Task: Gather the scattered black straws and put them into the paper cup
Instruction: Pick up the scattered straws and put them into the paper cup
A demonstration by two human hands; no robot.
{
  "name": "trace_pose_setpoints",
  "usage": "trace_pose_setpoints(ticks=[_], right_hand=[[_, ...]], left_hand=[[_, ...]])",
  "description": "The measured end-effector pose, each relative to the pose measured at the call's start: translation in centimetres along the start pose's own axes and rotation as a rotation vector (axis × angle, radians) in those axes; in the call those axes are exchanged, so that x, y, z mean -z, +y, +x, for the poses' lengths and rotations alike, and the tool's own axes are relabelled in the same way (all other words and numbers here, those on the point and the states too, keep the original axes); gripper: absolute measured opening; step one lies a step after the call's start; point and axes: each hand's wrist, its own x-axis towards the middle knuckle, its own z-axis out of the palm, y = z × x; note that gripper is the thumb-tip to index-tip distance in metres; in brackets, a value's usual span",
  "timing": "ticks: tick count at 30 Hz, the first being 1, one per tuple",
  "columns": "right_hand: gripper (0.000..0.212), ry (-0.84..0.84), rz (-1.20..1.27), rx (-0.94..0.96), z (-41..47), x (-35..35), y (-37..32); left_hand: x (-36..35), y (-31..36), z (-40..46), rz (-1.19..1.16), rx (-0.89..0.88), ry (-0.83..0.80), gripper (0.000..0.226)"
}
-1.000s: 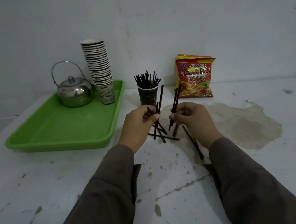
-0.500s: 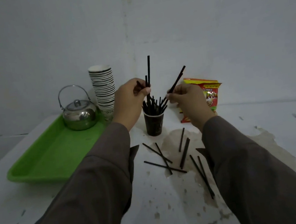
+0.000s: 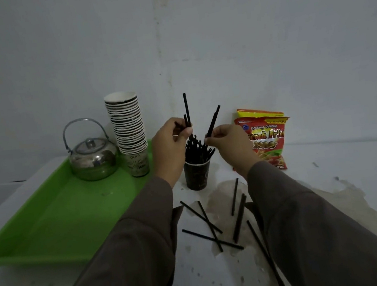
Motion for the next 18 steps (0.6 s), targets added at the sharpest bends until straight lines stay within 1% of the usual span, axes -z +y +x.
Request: trace_pose_setpoints(ticks=[4,8,11,14,16,18], right_hand=[[0.009,-0.044,-0.07,-0.038,0.5,-0.3,0.4],[0.007,-0.061,-0.164,-0.041,0.5,-0.4,0.6],[0.012,-0.056,-0.262,-0.04,0.7,-0.2,0.1],[0.028,-0.083,-0.233,0.016,0.8,0.1,-0.7],[0.031,-0.06,-0.222,0.077,0.6,0.2,-1.2],[0.031,-0.045,-0.217,0.138,0.5,0.2,-1.4]], left_hand=[[-0.1,-1.0,-0.4,0.093,0.019,-0.069,0.008],[-0.3,-1.5,-0.5,0.202,0.065,-0.17,0.003],[-0.4,-1.9,-0.5,0.297,0.066,-0.21,0.005],[-0.3,-2.0,-0.3,0.331,0.092,-0.227,0.008],[-0.4,-1.9,-0.1,0.359,0.117,-0.256,0.008],[-0.5,-1.8,-0.1,0.417,0.131,-0.286,0.009]])
